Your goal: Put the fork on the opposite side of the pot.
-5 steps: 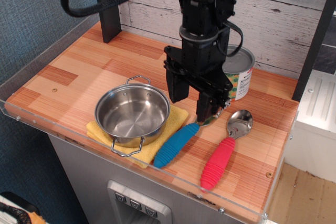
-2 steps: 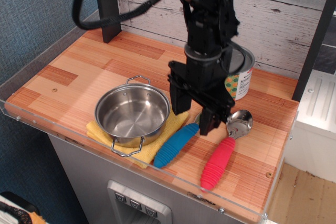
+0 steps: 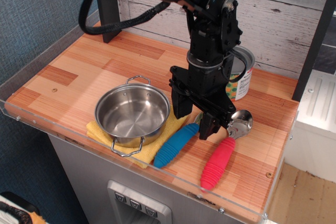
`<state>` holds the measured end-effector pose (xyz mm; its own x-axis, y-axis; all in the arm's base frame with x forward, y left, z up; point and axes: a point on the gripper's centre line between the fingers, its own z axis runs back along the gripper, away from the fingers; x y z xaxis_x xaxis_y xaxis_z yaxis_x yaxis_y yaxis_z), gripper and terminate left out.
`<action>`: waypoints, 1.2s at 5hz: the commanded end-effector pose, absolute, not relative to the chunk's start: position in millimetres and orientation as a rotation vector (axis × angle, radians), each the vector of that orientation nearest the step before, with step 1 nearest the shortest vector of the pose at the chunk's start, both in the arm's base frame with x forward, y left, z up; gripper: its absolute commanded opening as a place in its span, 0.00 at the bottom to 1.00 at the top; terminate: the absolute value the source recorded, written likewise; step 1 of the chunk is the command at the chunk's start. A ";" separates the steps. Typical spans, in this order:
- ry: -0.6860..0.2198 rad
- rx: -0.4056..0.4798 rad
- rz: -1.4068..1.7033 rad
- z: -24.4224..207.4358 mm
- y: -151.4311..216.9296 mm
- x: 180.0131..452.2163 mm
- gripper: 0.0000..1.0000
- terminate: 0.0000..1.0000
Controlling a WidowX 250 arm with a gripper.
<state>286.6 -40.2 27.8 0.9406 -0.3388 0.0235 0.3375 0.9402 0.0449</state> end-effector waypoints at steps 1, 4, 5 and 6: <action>-0.014 0.058 -0.359 20.7 -39.1 285.1 1.00 0.00; 0.016 0.082 -0.356 7.0 -36.6 286.7 0.00 0.00; 0.003 0.090 -0.356 9.9 -36.6 286.4 0.00 0.00; -0.007 0.097 -0.352 16.4 -34.8 287.0 0.00 0.00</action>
